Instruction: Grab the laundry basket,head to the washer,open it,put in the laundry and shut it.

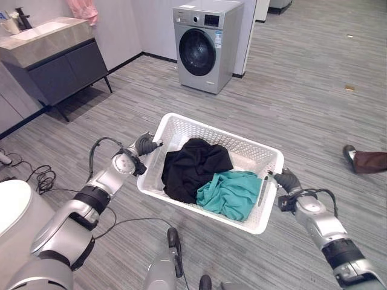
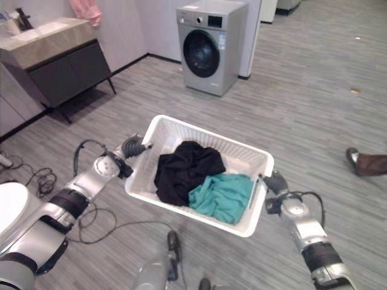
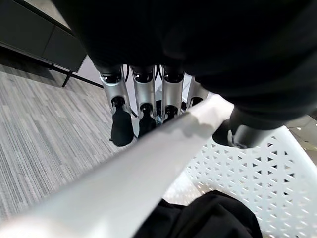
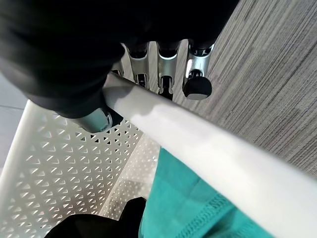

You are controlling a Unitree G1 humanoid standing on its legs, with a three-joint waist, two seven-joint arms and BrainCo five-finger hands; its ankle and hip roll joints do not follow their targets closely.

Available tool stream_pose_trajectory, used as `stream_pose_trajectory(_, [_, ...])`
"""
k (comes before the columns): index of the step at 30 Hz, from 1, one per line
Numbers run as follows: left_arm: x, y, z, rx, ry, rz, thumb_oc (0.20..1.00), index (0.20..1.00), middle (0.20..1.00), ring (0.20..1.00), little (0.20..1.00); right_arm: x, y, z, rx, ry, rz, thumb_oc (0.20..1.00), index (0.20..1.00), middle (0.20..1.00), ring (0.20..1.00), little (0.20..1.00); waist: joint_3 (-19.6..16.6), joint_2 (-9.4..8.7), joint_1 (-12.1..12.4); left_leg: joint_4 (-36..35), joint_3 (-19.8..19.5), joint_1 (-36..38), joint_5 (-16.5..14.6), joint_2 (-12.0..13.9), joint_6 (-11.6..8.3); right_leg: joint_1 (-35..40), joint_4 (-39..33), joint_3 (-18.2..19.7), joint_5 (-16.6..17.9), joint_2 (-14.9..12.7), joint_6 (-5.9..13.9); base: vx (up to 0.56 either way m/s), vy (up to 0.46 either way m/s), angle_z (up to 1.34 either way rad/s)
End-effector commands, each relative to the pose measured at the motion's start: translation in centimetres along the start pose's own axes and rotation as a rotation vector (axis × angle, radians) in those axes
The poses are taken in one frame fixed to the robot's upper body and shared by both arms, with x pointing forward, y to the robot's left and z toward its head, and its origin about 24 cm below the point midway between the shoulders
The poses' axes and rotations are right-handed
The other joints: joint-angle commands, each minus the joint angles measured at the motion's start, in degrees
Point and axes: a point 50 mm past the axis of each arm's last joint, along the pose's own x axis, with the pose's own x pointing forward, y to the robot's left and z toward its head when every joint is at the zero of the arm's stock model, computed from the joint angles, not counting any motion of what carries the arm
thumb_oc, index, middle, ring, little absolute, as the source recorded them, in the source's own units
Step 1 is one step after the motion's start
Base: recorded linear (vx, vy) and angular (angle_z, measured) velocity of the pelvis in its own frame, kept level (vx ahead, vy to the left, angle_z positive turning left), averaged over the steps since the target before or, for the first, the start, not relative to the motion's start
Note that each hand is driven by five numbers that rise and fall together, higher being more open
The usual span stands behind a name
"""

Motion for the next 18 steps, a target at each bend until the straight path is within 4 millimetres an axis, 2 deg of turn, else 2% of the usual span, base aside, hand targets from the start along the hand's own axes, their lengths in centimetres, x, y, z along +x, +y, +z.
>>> stream_pose_trajectory(1, [-1.6, 9.9, -0.8, -0.072, 0.039, 0.344, 0.200, 0.200, 0.200, 0.200, 0.200, -0.2, -2.7, 3.3, 0.026, -0.163, -0.039, 0.200, 0.200, 0.200, 0.200, 0.200, -3.32, -0.42, 1.39, 0.86, 2.78, 0.19, 4.85, 1.42, 0.98, 2.18, 4.31, 1.47, -9.23, -4.73, 9.51, 0.49, 0.060, -0.31])
stream_pose_trajectory(3, [-1.8, 9.8, -1.1, -0.080, 0.047, 0.346, 0.200, 0.200, 0.200, 0.200, 0.200, 0.1, -2.3, 3.4, 0.032, -0.164, -0.026, 0.200, 0.200, 0.200, 0.200, 0.200, -3.58, -0.58, 1.88, 0.86, 3.02, 0.36, 5.19, 1.68, 1.09, 3.36, 4.61, 2.44, -10.35, -4.63, 9.59, 0.46, 0.089, -0.25])
stream_pose_trajectory(4, [-2.1, 9.8, -1.7, -0.091, 0.056, 0.348, 0.200, 0.200, 0.200, 0.200, 0.200, 0.3, -1.6, 3.5, 0.038, -0.162, -0.002, 0.200, 0.200, 0.200, 0.200, 0.200, -4.82, -0.58, 2.48, 1.70, 4.02, 1.06, 5.85, 2.21, 1.60, 5.95, 4.77, 4.17, -12.58, -4.83, 10.20, 0.41, 0.098, -0.26])
stream_pose_trajectory(5, [-2.1, 9.8, -1.7, -0.091, 0.056, 0.349, 0.200, 0.200, 0.200, 0.200, 0.200, 0.3, -1.6, 3.5, 0.038, -0.162, -0.001, 0.200, 0.200, 0.200, 0.200, 0.200, -4.78, -0.66, 2.57, 1.71, 4.18, 1.18, 5.78, 2.18, 1.61, 6.01, 4.80, 4.29, -12.63, -4.95, 10.23, 0.82, 0.243, -0.53])
stream_pose_trajectory(6, [-2.2, 9.5, -1.8, -0.102, 0.052, 0.344, 0.200, 0.200, 0.200, 0.200, 0.200, 0.2, -1.5, 3.6, 0.046, -0.169, 0.000, 0.200, 0.200, 0.200, 0.200, 0.200, -6.45, -1.15, 2.76, 3.85, 4.70, 1.71, 6.98, 1.75, 2.45, 7.20, 6.19, 4.96, -12.92, -6.45, 11.15, 0.61, 0.203, -0.44])
stream_pose_trajectory(7, [-2.0, 9.1, -1.6, -0.104, 0.047, 0.336, 0.200, 0.200, 0.200, 0.200, 0.200, 0.2, -1.6, 3.6, 0.051, -0.171, -0.004, 0.200, 0.200, 0.200, 0.200, 0.200, -7.36, -1.68, 2.88, 5.28, 4.49, 1.75, 7.71, 1.15, 2.84, 7.20, 7.67, 5.23, -11.77, -7.27, 11.72, 0.83, 0.263, -0.46])
stream_pose_trajectory(8, [-1.9, 8.7, -1.8, -0.110, 0.050, 0.322, 0.200, 0.200, 0.200, 0.200, 0.200, 0.3, -1.4, 3.3, 0.063, -0.169, -0.003, 0.200, 0.200, 0.200, 0.200, 0.200, -8.32, -2.84, 3.17, 7.97, 4.64, 1.34, 7.09, 0.03, 3.29, 6.56, 10.44, 5.24, -7.76, -8.52, 13.13, 0.60, 0.171, -0.24])
stream_pose_trajectory(10, [-1.8, 8.0, -2.3, -0.112, 0.068, 0.307, 0.200, 0.200, 0.200, 0.200, 0.200, 0.4, -1.3, 3.1, 0.065, -0.159, -0.011, 0.200, 0.200, 0.200, 0.200, 0.200, -8.78, -4.65, 3.01, 14.30, 5.81, 1.40, 2.93, -1.50, 5.23, 3.23, 21.20, 5.54, 4.66, -11.48, 16.80, 0.56, 0.175, -0.40])
stream_pose_trajectory(11, [-1.7, 7.8, -2.1, -0.112, 0.068, 0.302, 0.200, 0.200, 0.200, 0.200, 0.200, 0.4, -1.3, 3.1, 0.067, -0.157, -0.015, 0.200, 0.200, 0.200, 0.200, 0.200, -8.69, -5.01, 2.58, 15.23, 6.03, 2.36, 1.04, -1.87, 6.26, 1.64, 26.84, 5.49, 7.89, -12.51, 17.59, 0.35, 0.125, -0.32])
stream_pose_trajectory(12, [-1.7, 7.8, -2.1, -0.112, 0.068, 0.302, 0.200, 0.200, 0.200, 0.200, 0.200, 0.4, -1.3, 3.1, 0.067, -0.157, -0.015, 0.200, 0.200, 0.200, 0.200, 0.200, -8.83, -4.87, 2.65, 15.20, 6.04, 2.20, 1.12, -1.69, 6.25, 1.42, 26.83, 5.58, 8.01, -12.35, 17.56, 0.33, 0.142, -0.07])
stream_pose_trajectory(14, [-1.4, 7.5, -1.9, -0.110, 0.072, 0.295, 0.200, 0.200, 0.200, 0.200, 0.200, 0.5, -1.1, 3.6, 0.055, -0.171, -0.014, 0.200, 0.200, 0.200, 0.200, 0.200, -8.03, -4.25, 1.29, 17.01, 6.14, 5.19, -2.99, -2.41, 8.65, -3.69, 39.07, 5.73, 14.41, -13.53, 17.69, 0.45, 0.244, 0.07])
stream_pose_trajectory(15, [-1.2, 7.7, -1.4, -0.106, 0.064, 0.305, 0.200, 0.200, 0.200, 0.200, 0.200, 0.4, -1.1, 4.1, 0.038, -0.190, -0.018, 0.200, 0.200, 0.200, 0.200, 0.200, -6.49, -2.68, -0.50, 16.81, 5.77, 8.68, -4.81, -2.25, 9.93, -11.65, 47.34, 4.44, 12.15, -13.99, 16.59, 0.59, 0.317, 0.14])
stream_pose_trajectory(17, [-1.0, 7.8, -0.8, -0.098, 0.050, 0.307, 0.200, 0.200, 0.200, 0.200, 0.200, 0.4, -1.4, 4.2, 0.024, -0.191, -0.024, 0.200, 0.200, 0.200, 0.200, 0.200, -5.37, -1.47, -2.38, 15.10, 5.65, 13.61, -6.28, -2.50, 9.86, -16.44, 44.17, 0.63, 6.64, -16.83, 15.08, 0.51, 0.198, 0.23])
stream_pose_trajectory(18, [-0.6, 7.8, -0.3, -0.097, 0.040, 0.304, 0.200, 0.200, 0.200, 0.200, 0.200, 0.4, -1.6, 4.2, 0.023, -0.190, -0.032, 0.200, 0.200, 0.200, 0.200, 0.200, -4.69, -1.05, -3.52, 14.15, 5.05, 15.79, -6.68, -2.49, 9.31, -18.95, 39.52, -1.93, 2.99, -16.45, 13.96, 0.47, 0.049, 0.38])
